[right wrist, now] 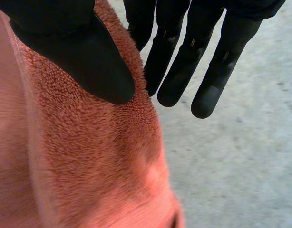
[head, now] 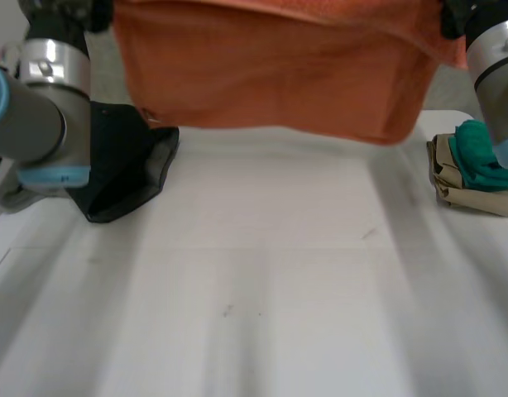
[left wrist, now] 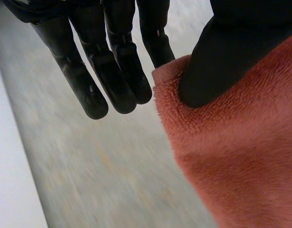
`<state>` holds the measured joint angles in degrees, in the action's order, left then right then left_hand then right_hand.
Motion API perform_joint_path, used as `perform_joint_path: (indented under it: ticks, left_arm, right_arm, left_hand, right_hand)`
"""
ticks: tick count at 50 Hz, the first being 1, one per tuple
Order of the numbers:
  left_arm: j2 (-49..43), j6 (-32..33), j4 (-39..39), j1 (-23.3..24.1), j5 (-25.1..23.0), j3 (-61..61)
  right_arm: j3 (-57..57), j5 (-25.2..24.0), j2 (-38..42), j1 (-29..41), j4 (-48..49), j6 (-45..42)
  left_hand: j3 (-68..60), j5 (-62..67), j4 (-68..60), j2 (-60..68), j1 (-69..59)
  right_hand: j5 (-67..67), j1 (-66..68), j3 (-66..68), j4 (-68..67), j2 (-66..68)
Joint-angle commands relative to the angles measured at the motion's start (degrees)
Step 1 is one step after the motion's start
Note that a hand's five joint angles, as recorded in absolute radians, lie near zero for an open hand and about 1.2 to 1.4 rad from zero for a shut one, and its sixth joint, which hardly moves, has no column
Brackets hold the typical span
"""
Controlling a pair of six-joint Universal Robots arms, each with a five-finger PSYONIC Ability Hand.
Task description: Fold the laundry.
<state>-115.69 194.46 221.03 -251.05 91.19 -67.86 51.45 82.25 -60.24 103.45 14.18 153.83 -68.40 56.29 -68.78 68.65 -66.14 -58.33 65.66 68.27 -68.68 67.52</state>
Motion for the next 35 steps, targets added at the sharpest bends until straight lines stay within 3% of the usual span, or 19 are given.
perform_joint_path:
  ticks: [1, 12, 14, 16, 19, 27, 35]
  left_arm:
    - [0.1, -0.4, -6.4, 0.3, -0.4, -11.3]
    - [0.0, 0.0, -6.9, 2.7, -2.9, -25.7]
    - [0.5, -0.1, -6.9, 2.8, -3.6, -27.1]
    - [1.2, -0.1, -7.0, 2.9, -3.6, -27.5]
    - [4.1, -0.1, -7.1, 2.9, -3.7, -28.3]
    - [9.2, -0.5, -7.9, 3.0, -3.8, -29.2]
    - [12.0, -1.4, -9.7, 4.6, -3.8, -29.6]
  right_arm:
    - [0.9, -5.4, 6.3, 0.1, -11.4, -3.3]
    - [0.5, -4.0, 21.4, -0.2, -28.3, -13.4]
    - [0.5, -3.1, 21.4, -0.4, -29.3, -13.2]
    - [1.0, -1.7, 21.2, -1.0, -29.4, -12.7]
    - [2.3, -0.9, 20.0, -2.4, -29.3, -10.5]
    - [9.5, -2.5, 6.7, -8.1, -29.8, 0.6]
    - [21.0, -7.8, 0.1, -12.4, -29.8, 1.8]
  left_hand:
    - [-11.6, 13.7, -11.2, 11.3, -13.9]
    - [-11.6, 13.7, -11.2, 11.3, -13.9]
    - [-11.6, 13.7, -11.2, 11.3, -13.9]
    - [-11.6, 13.7, -11.2, 11.3, -13.9]
    - [-11.6, 13.7, -11.2, 11.3, -13.9]
    - [-11.6, 13.7, -11.2, 11.3, -13.9]
    - [-11.6, 13.7, -11.2, 11.3, -13.9]
  right_hand:
    - [-11.7, 14.3, 11.7, -11.3, 12.5]
    - [-7.7, 10.4, 7.8, -7.4, 8.5]
    - [3.5, -0.8, -3.4, 3.9, -2.7]
    - [33.4, -30.7, -33.3, 33.8, -32.6]
    - [50.8, -48.1, -50.8, 51.2, -50.0]
    - [52.5, -49.9, -52.5, 52.9, -51.7]
    - [50.0, -47.3, -49.9, 50.4, -49.2]
